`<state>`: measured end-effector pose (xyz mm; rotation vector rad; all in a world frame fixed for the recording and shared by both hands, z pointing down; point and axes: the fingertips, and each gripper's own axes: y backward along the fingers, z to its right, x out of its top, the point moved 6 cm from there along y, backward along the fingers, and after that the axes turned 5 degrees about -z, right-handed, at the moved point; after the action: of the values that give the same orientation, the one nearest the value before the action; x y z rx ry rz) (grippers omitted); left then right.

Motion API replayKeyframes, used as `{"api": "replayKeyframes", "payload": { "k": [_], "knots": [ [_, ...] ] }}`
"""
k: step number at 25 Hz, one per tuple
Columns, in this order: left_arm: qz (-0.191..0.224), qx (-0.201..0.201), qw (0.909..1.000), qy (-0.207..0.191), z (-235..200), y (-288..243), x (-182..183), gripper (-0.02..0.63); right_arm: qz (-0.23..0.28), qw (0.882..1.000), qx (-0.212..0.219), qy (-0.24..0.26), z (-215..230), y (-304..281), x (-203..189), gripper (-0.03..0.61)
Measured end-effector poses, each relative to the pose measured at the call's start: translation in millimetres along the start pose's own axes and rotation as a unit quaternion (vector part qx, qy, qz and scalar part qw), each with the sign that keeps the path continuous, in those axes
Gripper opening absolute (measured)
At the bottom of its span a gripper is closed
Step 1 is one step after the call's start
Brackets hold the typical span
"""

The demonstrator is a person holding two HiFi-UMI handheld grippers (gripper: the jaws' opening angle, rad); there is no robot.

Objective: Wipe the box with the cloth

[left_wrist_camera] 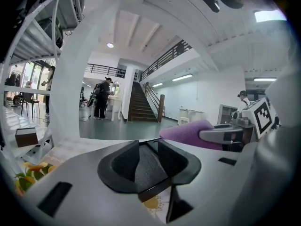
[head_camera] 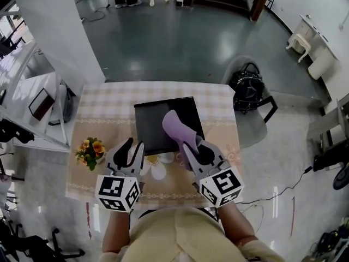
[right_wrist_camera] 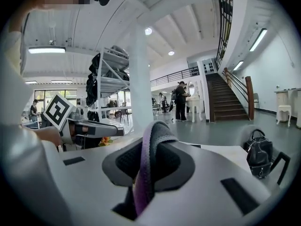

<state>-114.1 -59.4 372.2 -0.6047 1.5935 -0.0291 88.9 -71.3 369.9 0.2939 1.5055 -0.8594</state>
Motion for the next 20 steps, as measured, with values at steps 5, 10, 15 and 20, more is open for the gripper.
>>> {"api": "replayKeyframes", "payload": {
  "k": [5, 10, 15, 20],
  "knots": [
    [-0.013, -0.014, 0.9998, -0.003, 3.6, -0.4, -4.7, 0.132, 0.008, 1.000, -0.015, 0.000, 0.5, 0.3, 1.0, 0.066],
    [-0.019, -0.018, 0.9997, -0.003, 2.7, 0.0, -6.7, 0.095, 0.008, 1.000, -0.010, -0.006, 0.5, -1.5, 0.0, 0.066],
    [-0.021, -0.019, 0.9996, -0.003, 3.0, -0.5, -7.4, 0.077, 0.003, 1.000, -0.014, -0.007, 1.8, -1.3, -1.6, 0.066],
    [-0.024, -0.014, 0.9996, 0.005, 2.0, -2.1, -8.6, 0.063, 0.003, 1.000, -0.019, -0.008, 4.6, -1.1, -0.8, 0.066]
  ]
}}
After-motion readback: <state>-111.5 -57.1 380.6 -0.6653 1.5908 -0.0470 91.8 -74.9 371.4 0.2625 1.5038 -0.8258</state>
